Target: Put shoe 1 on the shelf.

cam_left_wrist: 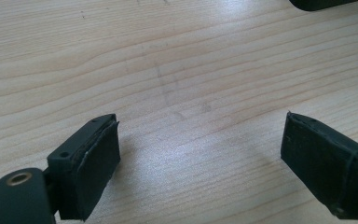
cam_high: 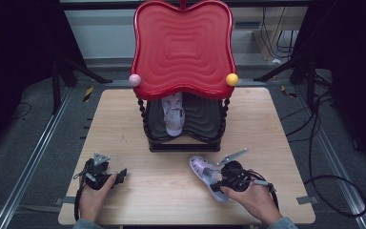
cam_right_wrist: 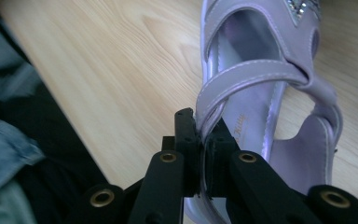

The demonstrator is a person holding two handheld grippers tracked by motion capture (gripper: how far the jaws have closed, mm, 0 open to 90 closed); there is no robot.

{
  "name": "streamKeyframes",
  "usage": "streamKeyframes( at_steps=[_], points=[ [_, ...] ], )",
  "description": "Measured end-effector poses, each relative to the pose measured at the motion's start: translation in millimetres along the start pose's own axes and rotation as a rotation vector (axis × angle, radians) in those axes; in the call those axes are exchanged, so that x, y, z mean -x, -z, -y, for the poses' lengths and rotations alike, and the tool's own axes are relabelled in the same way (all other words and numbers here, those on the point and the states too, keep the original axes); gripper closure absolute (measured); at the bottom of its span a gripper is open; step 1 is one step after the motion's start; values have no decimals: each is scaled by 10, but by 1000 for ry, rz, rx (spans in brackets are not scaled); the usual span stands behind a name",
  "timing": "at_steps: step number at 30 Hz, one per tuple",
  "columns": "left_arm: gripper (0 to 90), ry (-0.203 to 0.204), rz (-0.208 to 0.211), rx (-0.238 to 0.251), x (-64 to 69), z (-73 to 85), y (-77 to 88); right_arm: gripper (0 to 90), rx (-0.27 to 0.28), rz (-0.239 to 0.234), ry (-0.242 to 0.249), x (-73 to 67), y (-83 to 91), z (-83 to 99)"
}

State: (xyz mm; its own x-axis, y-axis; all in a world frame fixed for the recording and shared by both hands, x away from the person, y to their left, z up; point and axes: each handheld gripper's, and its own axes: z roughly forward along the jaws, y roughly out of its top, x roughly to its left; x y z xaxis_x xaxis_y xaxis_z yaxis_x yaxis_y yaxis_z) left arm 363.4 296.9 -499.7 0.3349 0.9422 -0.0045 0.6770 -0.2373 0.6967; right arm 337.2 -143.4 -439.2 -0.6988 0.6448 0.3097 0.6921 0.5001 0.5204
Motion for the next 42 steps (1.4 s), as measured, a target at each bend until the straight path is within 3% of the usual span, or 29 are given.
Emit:
streamKeyframes(
  at_steps=[3, 10, 29, 42],
  points=[
    [108, 1, 0, 0, -2, 1, 0, 865, 64, -51, -18, -7, 23, 20],
    [106, 1, 0, -1, -10, 4, -2, 866, 167, -88, -36, -29, 62, 10],
    [90, 7, 0, 0, -12, 6, 4, 866, 319, -90, -54, -108, 324, -181],
    [89, 12, 2, 2, -11, 7, 9, 866, 403, -40, -71, -159, 421, -373]
  ],
)
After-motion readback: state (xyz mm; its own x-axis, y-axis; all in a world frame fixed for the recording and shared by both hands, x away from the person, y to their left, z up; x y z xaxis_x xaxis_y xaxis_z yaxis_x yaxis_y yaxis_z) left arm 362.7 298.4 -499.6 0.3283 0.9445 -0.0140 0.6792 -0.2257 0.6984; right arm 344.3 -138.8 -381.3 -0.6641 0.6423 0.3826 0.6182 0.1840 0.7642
